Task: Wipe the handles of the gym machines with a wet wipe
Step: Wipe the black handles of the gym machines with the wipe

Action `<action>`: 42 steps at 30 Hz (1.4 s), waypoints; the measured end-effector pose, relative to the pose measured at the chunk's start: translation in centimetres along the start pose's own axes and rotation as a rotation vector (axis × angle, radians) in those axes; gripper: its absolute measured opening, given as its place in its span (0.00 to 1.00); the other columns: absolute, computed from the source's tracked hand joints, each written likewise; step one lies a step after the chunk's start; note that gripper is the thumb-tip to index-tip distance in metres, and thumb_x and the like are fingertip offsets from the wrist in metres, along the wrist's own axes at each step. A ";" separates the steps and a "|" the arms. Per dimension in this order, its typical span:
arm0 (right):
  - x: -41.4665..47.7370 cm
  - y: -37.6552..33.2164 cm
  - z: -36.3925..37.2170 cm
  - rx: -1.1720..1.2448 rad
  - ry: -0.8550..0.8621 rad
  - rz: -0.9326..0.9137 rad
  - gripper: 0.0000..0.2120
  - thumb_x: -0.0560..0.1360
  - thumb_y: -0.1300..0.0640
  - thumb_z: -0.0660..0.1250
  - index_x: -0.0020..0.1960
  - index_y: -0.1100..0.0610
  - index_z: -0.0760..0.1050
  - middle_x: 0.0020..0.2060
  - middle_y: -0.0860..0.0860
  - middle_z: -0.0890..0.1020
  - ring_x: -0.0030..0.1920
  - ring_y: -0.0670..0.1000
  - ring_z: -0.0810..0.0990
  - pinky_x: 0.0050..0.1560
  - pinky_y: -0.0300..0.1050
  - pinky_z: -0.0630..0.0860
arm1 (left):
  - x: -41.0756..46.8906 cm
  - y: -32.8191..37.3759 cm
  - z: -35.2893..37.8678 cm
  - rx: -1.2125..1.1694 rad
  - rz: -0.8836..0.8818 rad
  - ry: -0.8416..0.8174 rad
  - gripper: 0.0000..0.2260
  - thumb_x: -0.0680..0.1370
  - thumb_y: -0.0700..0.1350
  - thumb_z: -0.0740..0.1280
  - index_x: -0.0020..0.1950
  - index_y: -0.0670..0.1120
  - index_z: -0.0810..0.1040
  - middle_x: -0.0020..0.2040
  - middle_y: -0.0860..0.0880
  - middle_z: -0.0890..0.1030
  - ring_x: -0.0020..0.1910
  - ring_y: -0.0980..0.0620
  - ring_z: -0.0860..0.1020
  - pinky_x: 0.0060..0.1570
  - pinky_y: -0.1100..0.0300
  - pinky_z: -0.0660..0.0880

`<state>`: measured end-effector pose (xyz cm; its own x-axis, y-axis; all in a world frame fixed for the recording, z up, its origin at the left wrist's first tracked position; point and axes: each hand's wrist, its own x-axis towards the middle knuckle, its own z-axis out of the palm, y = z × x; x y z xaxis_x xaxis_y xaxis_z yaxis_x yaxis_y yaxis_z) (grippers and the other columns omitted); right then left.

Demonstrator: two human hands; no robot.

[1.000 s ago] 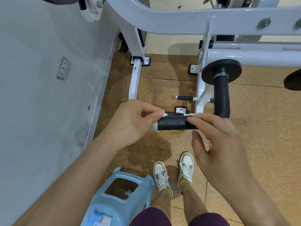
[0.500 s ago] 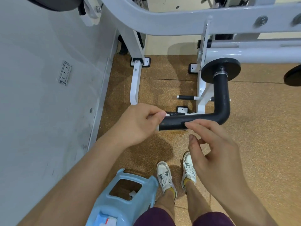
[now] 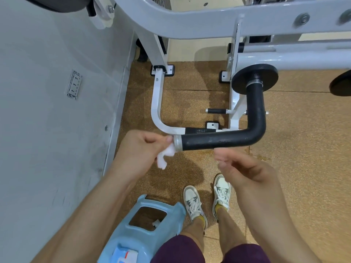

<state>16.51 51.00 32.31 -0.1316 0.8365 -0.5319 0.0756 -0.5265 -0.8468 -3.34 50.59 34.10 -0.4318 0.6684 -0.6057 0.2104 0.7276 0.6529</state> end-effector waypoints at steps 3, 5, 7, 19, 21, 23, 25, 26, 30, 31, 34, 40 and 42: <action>-0.7 -0.8 1.0 0.569 -0.231 0.449 0.10 0.70 0.64 0.67 0.50 0.60 0.83 0.41 0.57 0.84 0.35 0.47 0.79 0.33 0.37 0.75 | -3.5 -0.9 -0.1 -0.052 0.098 0.149 0.04 0.72 0.50 0.71 0.39 0.56 0.85 0.37 0.54 0.85 0.37 0.56 0.81 0.37 0.68 0.75; -1.3 -0.7 1.9 0.695 -0.360 0.575 0.11 0.72 0.61 0.67 0.52 0.63 0.82 0.42 0.60 0.83 0.36 0.50 0.80 0.33 0.40 0.77 | -5.7 -1.2 1.1 -0.076 0.219 0.164 0.04 0.71 0.51 0.70 0.42 0.60 0.85 0.39 0.56 0.84 0.39 0.56 0.80 0.39 0.68 0.75; -1.7 -0.3 2.9 0.731 -0.439 0.599 0.11 0.76 0.58 0.65 0.52 0.64 0.80 0.41 0.59 0.82 0.37 0.51 0.80 0.37 0.44 0.80 | -6.9 -2.1 2.7 0.033 0.342 0.121 0.07 0.73 0.50 0.70 0.47 0.63 0.82 0.43 0.62 0.82 0.43 0.58 0.80 0.42 0.69 0.74; -2.8 3.4 5.5 1.132 -0.380 0.440 0.18 0.78 0.67 0.56 0.66 0.65 0.72 0.62 0.64 0.77 0.63 0.57 0.77 0.63 0.50 0.74 | -5.5 -3.4 2.6 0.079 0.498 0.121 0.24 0.72 0.30 0.67 0.54 0.60 0.71 0.43 0.57 0.81 0.46 0.57 0.79 0.46 0.71 0.72; -2.4 3.3 5.7 1.084 -0.334 0.434 0.16 0.79 0.66 0.57 0.65 0.65 0.73 0.59 0.63 0.79 0.60 0.57 0.79 0.56 0.50 0.78 | -5.1 -3.1 2.7 0.066 0.488 0.102 0.24 0.71 0.32 0.68 0.55 0.59 0.71 0.43 0.56 0.81 0.45 0.58 0.79 0.45 0.72 0.72; -1.9 3.1 6.0 1.064 -0.177 0.487 0.13 0.78 0.64 0.60 0.60 0.66 0.76 0.51 0.63 0.83 0.51 0.56 0.83 0.47 0.47 0.81 | -4.6 -2.9 3.2 0.114 0.493 0.070 0.21 0.72 0.34 0.70 0.56 0.57 0.72 0.43 0.57 0.81 0.46 0.59 0.79 0.45 0.72 0.72; -1.6 2.8 6.5 1.082 -0.004 0.515 0.10 0.78 0.64 0.62 0.55 0.67 0.78 0.42 0.61 0.85 0.42 0.53 0.85 0.39 0.44 0.82 | -4.6 -3.0 3.8 0.167 0.519 0.056 0.18 0.72 0.37 0.70 0.56 0.56 0.74 0.45 0.58 0.80 0.48 0.59 0.78 0.47 0.71 0.73; -1.4 2.4 6.8 1.091 0.066 0.512 0.09 0.78 0.64 0.62 0.53 0.67 0.79 0.40 0.60 0.85 0.39 0.52 0.85 0.37 0.43 0.82 | -4.6 -3.0 4.0 0.174 0.528 0.063 0.16 0.73 0.38 0.70 0.55 0.56 0.75 0.47 0.58 0.79 0.49 0.59 0.78 0.48 0.69 0.74; -0.5 0.6 8.3 1.150 0.223 0.512 0.08 0.78 0.65 0.62 0.52 0.67 0.78 0.42 0.62 0.85 0.41 0.53 0.85 0.46 0.42 0.82 | -4.5 -3.1 3.7 0.158 0.576 0.198 0.13 0.75 0.39 0.66 0.51 0.57 0.77 0.49 0.58 0.77 0.49 0.59 0.76 0.47 0.71 0.72; -0.3 0.5 8.6 1.159 0.238 0.521 0.08 0.79 0.65 0.61 0.52 0.67 0.78 0.44 0.62 0.85 0.42 0.53 0.85 0.46 0.42 0.82 | -4.3 -3.0 3.6 0.175 0.578 0.217 0.13 0.75 0.39 0.66 0.52 0.57 0.77 0.50 0.59 0.75 0.50 0.59 0.76 0.48 0.71 0.72; -0.1 0.4 8.8 1.146 0.196 0.523 0.10 0.80 0.63 0.59 0.53 0.64 0.78 0.42 0.58 0.84 0.41 0.52 0.83 0.45 0.42 0.81 | -3.3 -2.7 3.9 0.394 0.637 0.219 0.15 0.76 0.39 0.64 0.59 0.55 0.77 0.54 0.60 0.72 0.57 0.58 0.71 0.55 0.74 0.65; -0.2 0.5 8.5 1.096 0.188 0.473 0.10 0.79 0.64 0.60 0.56 0.61 0.79 0.47 0.57 0.84 0.48 0.51 0.83 0.54 0.45 0.78 | -1.4 -1.6 3.2 0.521 0.681 0.205 0.13 0.78 0.41 0.63 0.59 0.51 0.80 0.56 0.57 0.79 0.56 0.60 0.70 0.55 0.78 0.61; -0.8 0.9 10.0 1.014 0.053 0.514 0.10 0.78 0.62 0.62 0.53 0.58 0.81 0.44 0.59 0.84 0.44 0.50 0.82 0.50 0.46 0.76 | -1.2 -1.3 2.8 0.518 0.666 0.171 0.13 0.78 0.41 0.63 0.58 0.52 0.81 0.54 0.58 0.79 0.56 0.59 0.72 0.56 0.75 0.63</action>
<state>6.77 48.29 32.04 -0.2726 0.4790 -0.8344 -0.7291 -0.6687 -0.1457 -0.62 49.27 32.67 -0.1935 0.9789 -0.0658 0.8226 0.1984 0.5329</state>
